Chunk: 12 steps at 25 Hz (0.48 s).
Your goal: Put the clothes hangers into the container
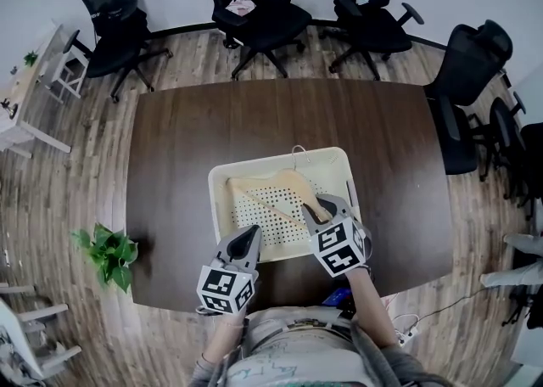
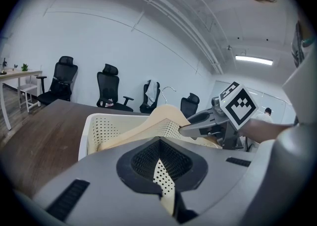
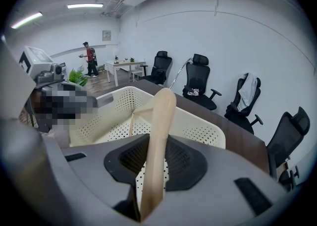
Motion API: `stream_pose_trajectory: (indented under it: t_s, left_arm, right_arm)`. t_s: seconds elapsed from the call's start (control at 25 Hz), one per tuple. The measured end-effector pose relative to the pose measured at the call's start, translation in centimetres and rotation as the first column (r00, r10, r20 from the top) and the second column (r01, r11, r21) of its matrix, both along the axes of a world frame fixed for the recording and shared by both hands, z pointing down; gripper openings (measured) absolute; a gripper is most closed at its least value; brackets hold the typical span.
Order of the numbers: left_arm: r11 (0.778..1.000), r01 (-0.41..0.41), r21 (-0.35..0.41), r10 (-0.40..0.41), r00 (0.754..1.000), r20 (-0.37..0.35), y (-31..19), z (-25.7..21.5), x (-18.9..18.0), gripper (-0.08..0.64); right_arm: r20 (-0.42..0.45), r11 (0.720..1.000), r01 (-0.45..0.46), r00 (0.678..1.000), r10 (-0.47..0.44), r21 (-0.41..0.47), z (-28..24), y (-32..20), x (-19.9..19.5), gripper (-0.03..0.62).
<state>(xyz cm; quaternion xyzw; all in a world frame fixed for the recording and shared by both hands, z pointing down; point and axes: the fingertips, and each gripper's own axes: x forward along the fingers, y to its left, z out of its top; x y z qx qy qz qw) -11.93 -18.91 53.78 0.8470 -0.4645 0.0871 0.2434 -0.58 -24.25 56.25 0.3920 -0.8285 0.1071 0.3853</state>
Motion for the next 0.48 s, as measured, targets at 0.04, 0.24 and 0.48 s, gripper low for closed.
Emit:
stream_pose_trajectory:
  t_s: [0.04,0.24,0.48]
  left_arm:
    - [1.000,-0.001,0.000,0.001,1.000,0.001,0.00,0.03,0.02,0.011]
    - [1.000,-0.007,0.004,0.007,1.000,0.007,-0.06,-0.07,0.18,0.011]
    - [1.000,-0.015,0.006,0.015,1.000,0.010,0.03,0.00,0.20,0.011]
  right_arm:
    - [-0.003,1.000,-0.001,1.000,0.001,0.000,0.09,-0.08,0.08,0.095]
    - [-0.010,1.000,-0.011,1.000,0.011,-0.007,0.36,-0.56,0.50,0.098]
    - [-0.025,1.000,-0.020,0.999,0.020,-0.011,0.86,-1.06,0.91,0.101]
